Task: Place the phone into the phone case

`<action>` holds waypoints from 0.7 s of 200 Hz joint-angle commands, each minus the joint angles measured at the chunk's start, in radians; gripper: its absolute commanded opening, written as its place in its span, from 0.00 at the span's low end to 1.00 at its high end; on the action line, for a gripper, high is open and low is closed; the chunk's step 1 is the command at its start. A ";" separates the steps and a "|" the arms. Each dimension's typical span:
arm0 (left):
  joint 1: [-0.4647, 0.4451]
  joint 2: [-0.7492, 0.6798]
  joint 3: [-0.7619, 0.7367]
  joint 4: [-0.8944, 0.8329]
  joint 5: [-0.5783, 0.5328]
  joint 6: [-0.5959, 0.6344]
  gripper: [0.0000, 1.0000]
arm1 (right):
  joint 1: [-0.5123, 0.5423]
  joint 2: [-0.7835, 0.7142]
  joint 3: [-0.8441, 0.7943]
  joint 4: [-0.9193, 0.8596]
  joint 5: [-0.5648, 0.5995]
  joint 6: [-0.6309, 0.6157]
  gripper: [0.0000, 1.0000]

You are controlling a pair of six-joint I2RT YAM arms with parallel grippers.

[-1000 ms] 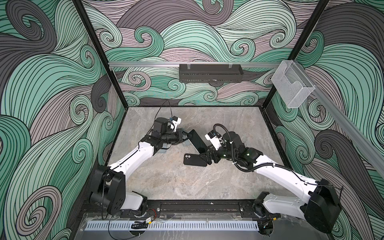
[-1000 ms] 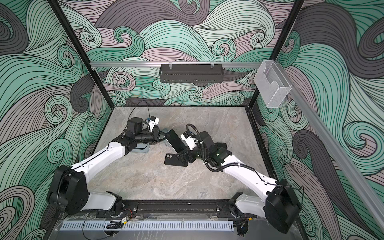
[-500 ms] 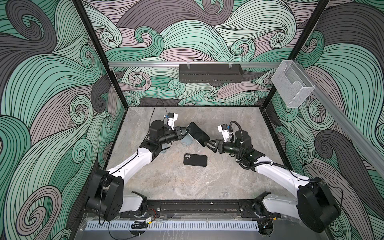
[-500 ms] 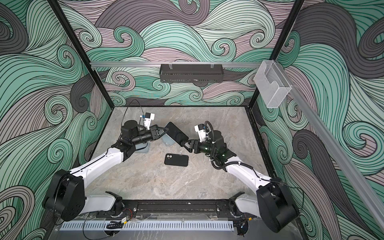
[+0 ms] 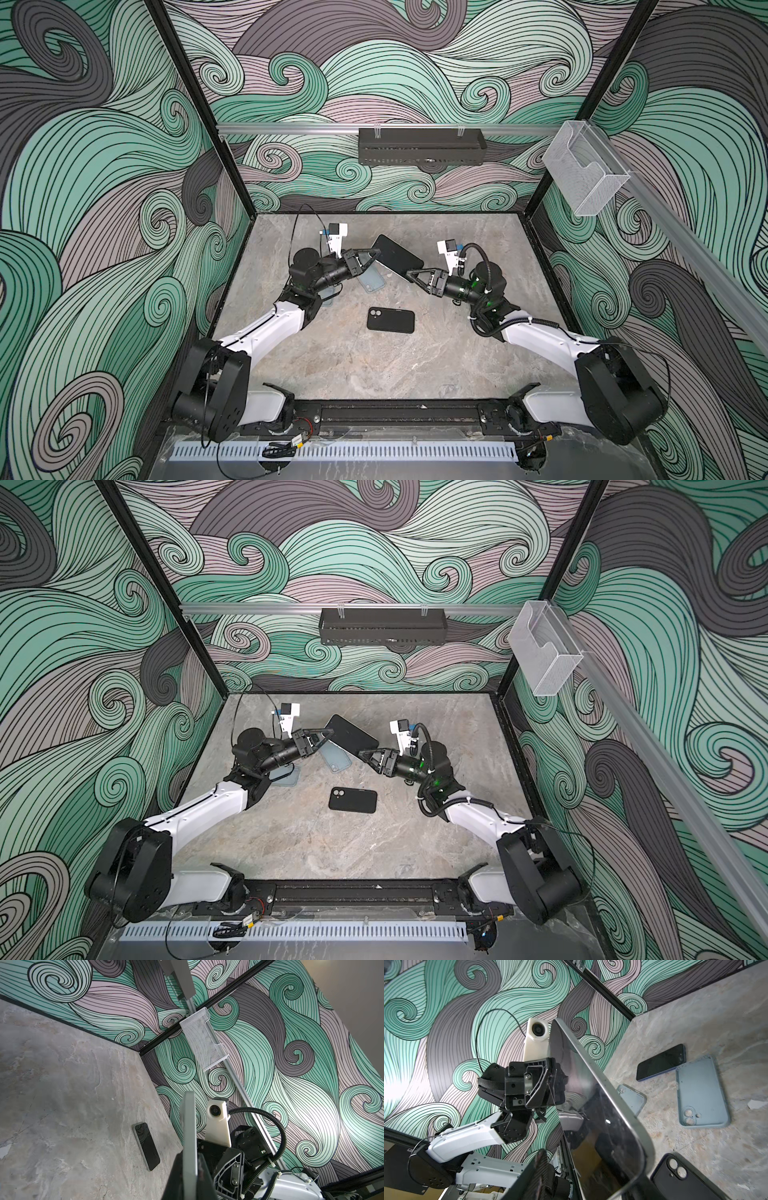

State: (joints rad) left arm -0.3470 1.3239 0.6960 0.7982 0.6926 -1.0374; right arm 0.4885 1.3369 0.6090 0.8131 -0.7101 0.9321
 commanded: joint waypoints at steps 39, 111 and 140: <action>0.008 -0.022 -0.015 0.180 -0.007 -0.068 0.00 | -0.004 -0.014 -0.006 0.186 -0.019 0.124 0.39; 0.009 -0.002 -0.042 0.288 -0.020 -0.134 0.00 | -0.004 -0.010 -0.001 0.292 0.006 0.189 0.29; 0.008 -0.011 -0.050 0.287 -0.018 -0.139 0.00 | -0.005 -0.009 0.000 0.310 0.010 0.192 0.26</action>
State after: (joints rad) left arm -0.3428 1.3239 0.6514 1.0367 0.6807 -1.1709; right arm 0.4839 1.3369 0.6090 1.0187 -0.7113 1.1011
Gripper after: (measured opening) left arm 0.087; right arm 0.268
